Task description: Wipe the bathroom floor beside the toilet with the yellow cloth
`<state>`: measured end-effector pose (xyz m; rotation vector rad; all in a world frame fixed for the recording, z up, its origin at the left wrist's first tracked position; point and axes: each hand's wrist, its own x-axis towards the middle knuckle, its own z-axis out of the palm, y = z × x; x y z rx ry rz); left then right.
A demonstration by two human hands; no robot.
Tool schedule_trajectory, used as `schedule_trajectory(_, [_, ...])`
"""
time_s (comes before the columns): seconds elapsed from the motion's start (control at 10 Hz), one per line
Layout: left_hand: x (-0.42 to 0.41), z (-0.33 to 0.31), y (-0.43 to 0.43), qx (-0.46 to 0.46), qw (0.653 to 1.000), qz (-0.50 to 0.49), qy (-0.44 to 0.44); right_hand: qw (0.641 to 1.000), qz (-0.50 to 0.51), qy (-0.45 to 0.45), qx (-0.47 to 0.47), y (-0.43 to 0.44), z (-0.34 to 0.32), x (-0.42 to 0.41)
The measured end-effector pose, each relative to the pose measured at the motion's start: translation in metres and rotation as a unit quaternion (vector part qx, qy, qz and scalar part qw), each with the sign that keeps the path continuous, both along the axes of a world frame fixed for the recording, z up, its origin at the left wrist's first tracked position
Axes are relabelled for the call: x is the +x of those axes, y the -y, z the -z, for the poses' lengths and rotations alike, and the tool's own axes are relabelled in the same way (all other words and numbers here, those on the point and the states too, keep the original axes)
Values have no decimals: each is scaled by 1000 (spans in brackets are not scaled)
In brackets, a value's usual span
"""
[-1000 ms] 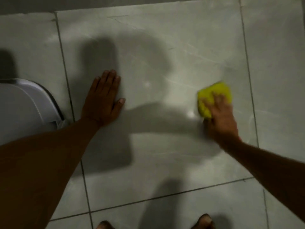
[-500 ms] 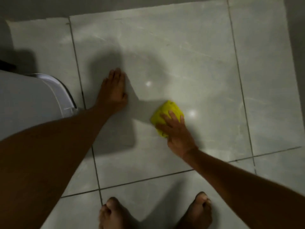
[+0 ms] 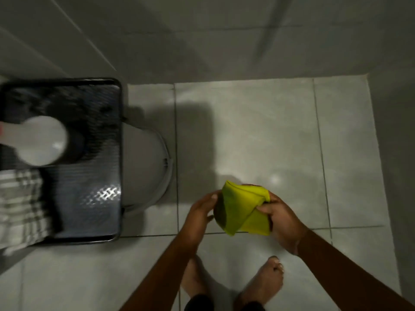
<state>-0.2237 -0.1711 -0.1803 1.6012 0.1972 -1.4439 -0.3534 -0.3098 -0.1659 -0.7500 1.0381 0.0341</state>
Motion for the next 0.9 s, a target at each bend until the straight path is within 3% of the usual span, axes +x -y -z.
schedule_trajectory(0.1, [18, -58, -36, 5, 999, -34, 13, 1000, 16, 7, 25, -25, -47, 31])
schedule_trajectory(0.2, [45, -95, -74, 12, 996, -23, 85, 1000, -4, 4, 20, -58, -70, 71])
schedule_trajectory(0.3, [74, -118, -114, 39, 986, -63, 149, 996, -75, -14, -51, -96, -81, 115])
schedule_trajectory(0.4, [105, -127, -150, 80, 968, -130, 202, 953, -193, -16, -235, -129, -79, 159])
schedule_trajectory(0.5, [135, -117, -172, 140, 942, -165, 257, 885, -274, -60, -372, -146, -74, 201])
schedule_trajectory(0.6, [159, -101, -180, 196, 921, -147, 304, 850, -300, -68, -428, -156, -68, 232])
schedule_trajectory(0.8, [169, -95, -177, 301, 883, -32, 360, 736, -362, -83, -565, -163, -63, 241])
schedule_trajectory(0.9, [159, -117, -175, 388, 807, 104, 434, 798, -304, -81, -513, -161, -88, 221])
